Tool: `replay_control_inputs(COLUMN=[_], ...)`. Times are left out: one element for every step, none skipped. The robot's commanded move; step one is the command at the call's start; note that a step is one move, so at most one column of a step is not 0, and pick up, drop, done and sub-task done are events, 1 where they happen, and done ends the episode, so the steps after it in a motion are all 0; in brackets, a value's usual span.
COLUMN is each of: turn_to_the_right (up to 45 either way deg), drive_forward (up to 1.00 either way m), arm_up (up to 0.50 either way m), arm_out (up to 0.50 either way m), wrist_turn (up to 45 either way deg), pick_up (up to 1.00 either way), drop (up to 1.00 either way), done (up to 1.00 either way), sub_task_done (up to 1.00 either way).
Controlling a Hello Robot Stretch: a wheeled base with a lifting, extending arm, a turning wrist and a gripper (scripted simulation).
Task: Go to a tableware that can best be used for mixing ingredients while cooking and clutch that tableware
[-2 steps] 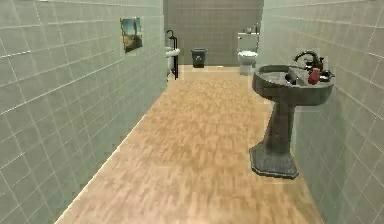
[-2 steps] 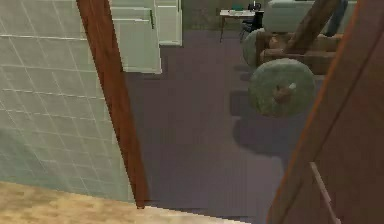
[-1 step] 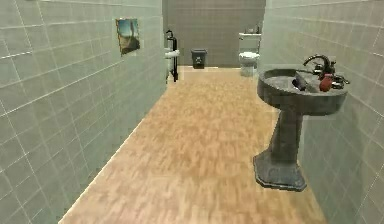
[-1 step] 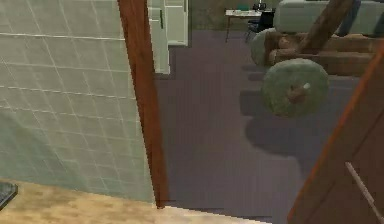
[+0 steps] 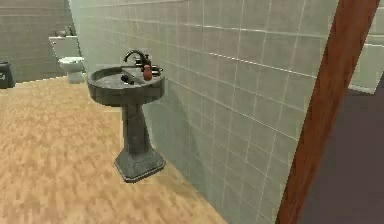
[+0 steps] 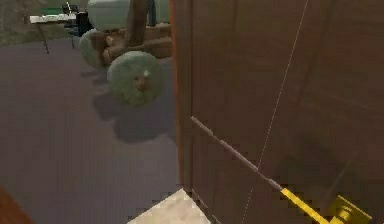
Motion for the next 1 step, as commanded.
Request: replay_control_inputs(turn_to_the_right=[27.0], drive_forward=[0.0], arm_up=[0.0], arm_out=[0.0], wrist_turn=[0.0], pick_up=[0.0], drop=[0.0], done=[0.0], sub_task_done=[0.0])
